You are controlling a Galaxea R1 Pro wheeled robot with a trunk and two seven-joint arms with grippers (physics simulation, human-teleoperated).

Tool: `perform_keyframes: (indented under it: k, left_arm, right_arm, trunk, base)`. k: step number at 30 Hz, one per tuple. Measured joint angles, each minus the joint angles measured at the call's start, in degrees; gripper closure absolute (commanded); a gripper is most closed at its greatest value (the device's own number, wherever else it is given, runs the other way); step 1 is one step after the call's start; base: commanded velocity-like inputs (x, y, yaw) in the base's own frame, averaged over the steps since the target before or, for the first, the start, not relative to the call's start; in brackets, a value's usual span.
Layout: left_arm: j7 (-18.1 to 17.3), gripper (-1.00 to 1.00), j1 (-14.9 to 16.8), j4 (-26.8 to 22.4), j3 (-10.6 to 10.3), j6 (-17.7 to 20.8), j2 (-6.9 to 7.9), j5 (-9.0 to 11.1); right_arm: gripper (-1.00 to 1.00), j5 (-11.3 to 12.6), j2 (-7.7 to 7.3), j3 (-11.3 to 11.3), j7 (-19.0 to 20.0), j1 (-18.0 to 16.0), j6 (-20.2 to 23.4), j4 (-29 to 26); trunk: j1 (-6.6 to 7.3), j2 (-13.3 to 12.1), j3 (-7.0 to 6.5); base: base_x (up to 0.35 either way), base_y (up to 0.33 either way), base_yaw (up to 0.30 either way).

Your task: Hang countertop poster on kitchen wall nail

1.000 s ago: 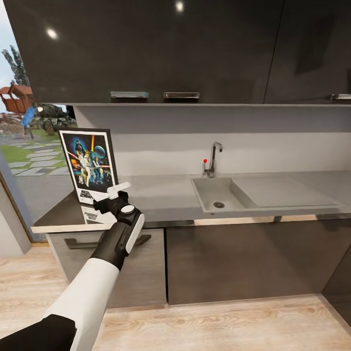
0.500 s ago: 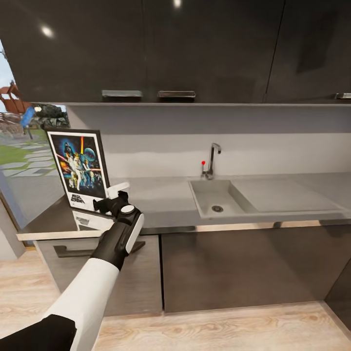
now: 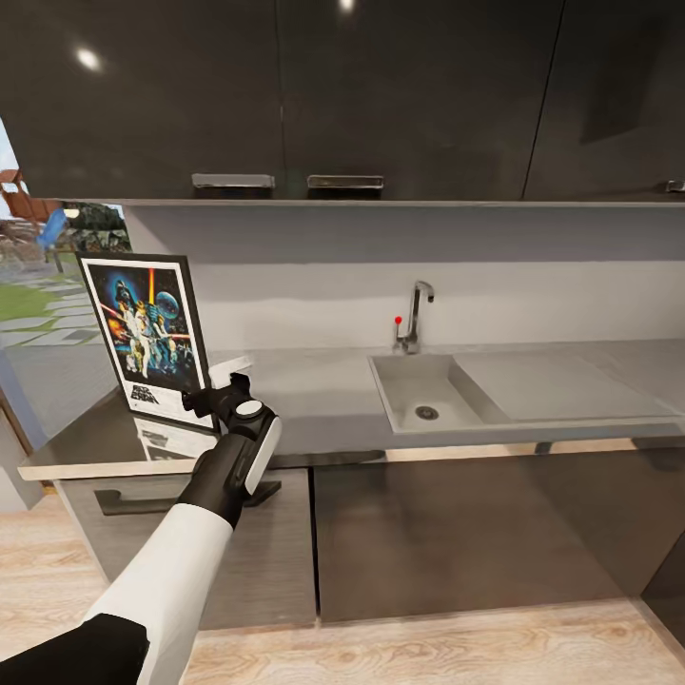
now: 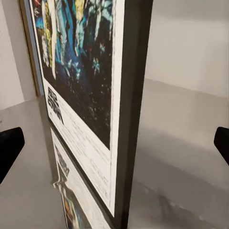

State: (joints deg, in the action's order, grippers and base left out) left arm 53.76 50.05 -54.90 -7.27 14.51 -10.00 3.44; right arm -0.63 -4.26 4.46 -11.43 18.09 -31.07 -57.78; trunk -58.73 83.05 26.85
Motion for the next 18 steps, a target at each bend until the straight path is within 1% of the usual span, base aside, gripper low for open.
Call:
perform_keyframes:
  k: [8,14,18]
  left_arm:
    - [0.1,-1.0,0.0,0.0,0.1,0.0,0.0,0.0]
    - [0.2,-1.0,0.0,0.0,0.0,0.0,0.0,0.0]
    - [0.2,-1.0,0.0,0.0,0.1,0.0,0.0,0.0]
  right_arm:
    - [-1.0,0.0,0.0,0.0,0.0,0.0,0.0,0.0]
    - [-1.0,0.0,0.0,0.0,0.0,0.0,0.0,0.0]
    - [-1.0,0.0,0.0,0.0,0.0,0.0,0.0,0.0]
  trunk:
    - [0.0,0.0,0.0]
    - [0.01,0.0,0.0]
    - [0.01,0.0,0.0]
  base:
    - [0.002,0.003,0.0]
    - [0.075,0.161,0.0]
    - [0.049,0.083,0.0]
